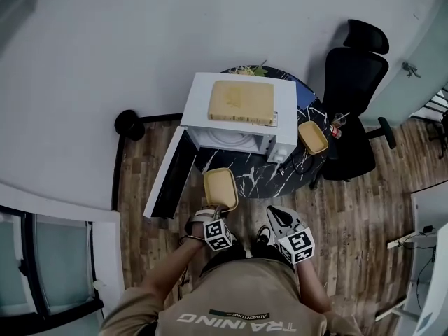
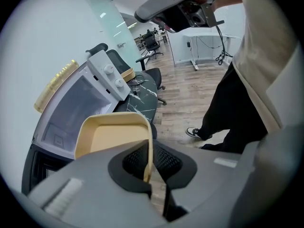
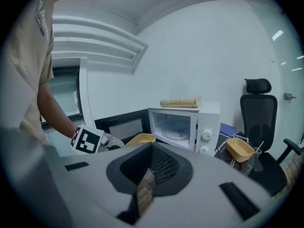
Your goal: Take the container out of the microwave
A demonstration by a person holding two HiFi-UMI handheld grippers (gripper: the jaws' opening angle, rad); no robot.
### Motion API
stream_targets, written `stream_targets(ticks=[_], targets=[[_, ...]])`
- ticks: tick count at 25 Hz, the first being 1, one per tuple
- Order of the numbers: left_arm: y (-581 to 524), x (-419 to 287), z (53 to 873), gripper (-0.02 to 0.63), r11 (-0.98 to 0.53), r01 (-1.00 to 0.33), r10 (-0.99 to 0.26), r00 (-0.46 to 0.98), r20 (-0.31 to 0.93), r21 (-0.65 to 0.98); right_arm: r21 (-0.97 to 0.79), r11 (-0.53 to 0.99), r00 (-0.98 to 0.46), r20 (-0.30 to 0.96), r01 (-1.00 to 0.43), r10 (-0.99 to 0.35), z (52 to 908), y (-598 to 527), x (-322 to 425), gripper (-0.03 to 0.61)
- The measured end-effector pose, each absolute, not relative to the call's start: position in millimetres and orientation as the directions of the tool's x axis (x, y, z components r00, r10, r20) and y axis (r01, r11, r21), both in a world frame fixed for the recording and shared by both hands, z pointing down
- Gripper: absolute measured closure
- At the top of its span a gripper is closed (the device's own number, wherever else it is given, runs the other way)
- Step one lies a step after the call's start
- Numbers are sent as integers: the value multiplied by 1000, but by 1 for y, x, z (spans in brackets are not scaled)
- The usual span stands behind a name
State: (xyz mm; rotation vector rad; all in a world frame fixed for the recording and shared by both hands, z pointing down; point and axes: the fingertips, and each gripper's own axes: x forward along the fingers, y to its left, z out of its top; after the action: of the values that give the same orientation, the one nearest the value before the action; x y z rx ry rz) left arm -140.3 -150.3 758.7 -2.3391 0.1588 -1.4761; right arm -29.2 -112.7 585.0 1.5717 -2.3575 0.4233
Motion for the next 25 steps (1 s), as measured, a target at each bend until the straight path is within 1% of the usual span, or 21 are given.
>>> stream_targets(ticks=[7,11,13,16,18,22,25], targets=[[-130,-125,744,594,-926,53,-318,430,845,-375,-83,404,-405,362,-911,-839,581,-94,-14,571],[-113,-109,736,594,-927,4,-342,407,847,-376,60,477,-416,400,-877,-817,589,-77,-3,571],[-101,-99,733,594,-929,-43,-355,392,849,-369,87,507,-434,407,-858,-804,593,-65,2,571],[-87,-86,727,594,-925,-113,-379,375,846,-364,46,520,-465,385,-853,-797,596,-49,10,571],[-77,-79,722,592,-922,-134,-386,367,846,-362,12,516,-477,363,-857,-800,597,-42,15,571],[-57,-72,717,594,-919,-132,-393,364,844,-371,-97,463,-470,291,-881,-833,591,-42,32,571],[-41,-83,718,594,-922,-107,-384,349,855,-371,-142,421,-445,272,-896,-853,587,-42,34,571]])
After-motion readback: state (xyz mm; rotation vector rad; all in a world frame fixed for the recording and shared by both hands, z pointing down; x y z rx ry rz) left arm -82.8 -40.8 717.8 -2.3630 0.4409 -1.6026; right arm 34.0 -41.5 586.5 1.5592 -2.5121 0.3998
